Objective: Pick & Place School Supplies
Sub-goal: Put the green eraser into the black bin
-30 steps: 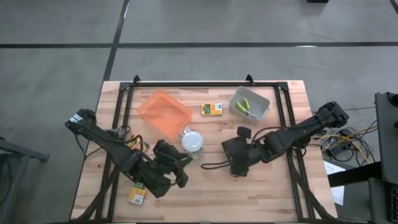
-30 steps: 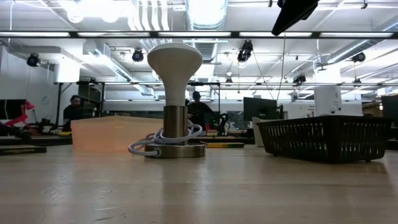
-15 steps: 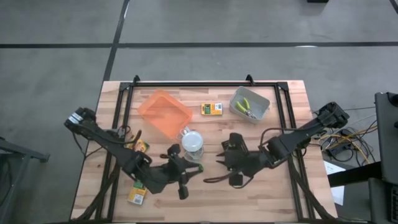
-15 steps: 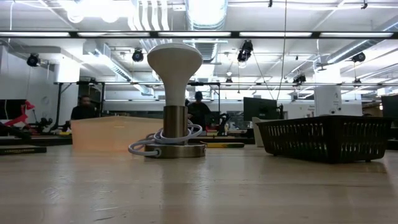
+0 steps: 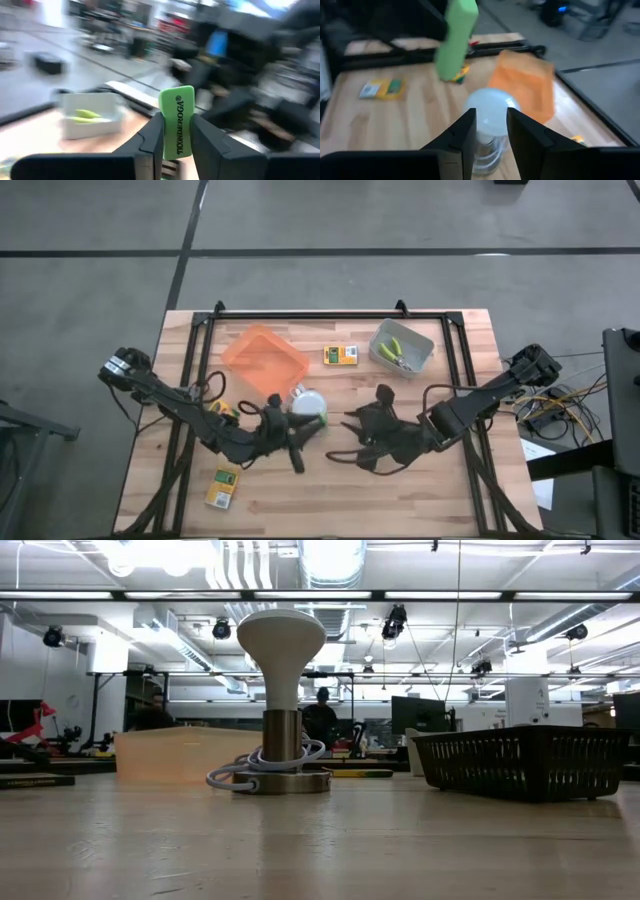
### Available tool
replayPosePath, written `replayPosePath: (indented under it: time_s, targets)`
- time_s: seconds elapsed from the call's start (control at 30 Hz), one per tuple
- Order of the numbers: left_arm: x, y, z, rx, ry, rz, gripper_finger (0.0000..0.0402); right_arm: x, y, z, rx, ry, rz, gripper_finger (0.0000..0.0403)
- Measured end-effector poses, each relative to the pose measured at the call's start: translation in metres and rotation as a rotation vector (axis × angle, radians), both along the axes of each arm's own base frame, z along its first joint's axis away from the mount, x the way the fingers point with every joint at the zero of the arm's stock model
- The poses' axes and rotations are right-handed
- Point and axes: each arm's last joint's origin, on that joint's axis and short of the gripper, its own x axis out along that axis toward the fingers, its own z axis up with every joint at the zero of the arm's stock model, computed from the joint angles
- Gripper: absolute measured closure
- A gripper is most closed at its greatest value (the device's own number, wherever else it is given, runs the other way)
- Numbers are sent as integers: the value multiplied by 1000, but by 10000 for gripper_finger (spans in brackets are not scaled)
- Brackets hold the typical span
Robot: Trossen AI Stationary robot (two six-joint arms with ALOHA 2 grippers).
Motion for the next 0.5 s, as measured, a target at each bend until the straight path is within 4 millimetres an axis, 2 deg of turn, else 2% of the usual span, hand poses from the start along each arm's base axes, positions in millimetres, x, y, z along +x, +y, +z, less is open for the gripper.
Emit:
replayPosePath:
  time_s: [0.1, 0.3, 0.5]
  targets:
    - [2, 3, -4, -1, 6, 102, 321, 0, -1, 1, -12, -26, -39, 294]
    - [7, 9, -4, -3, 5, 63, 321, 3, 0, 6, 14, -86, -49, 293]
    - [11, 17, -1, -20, -21, 52, 321, 6, 2, 1, 6, -76, -48, 291]
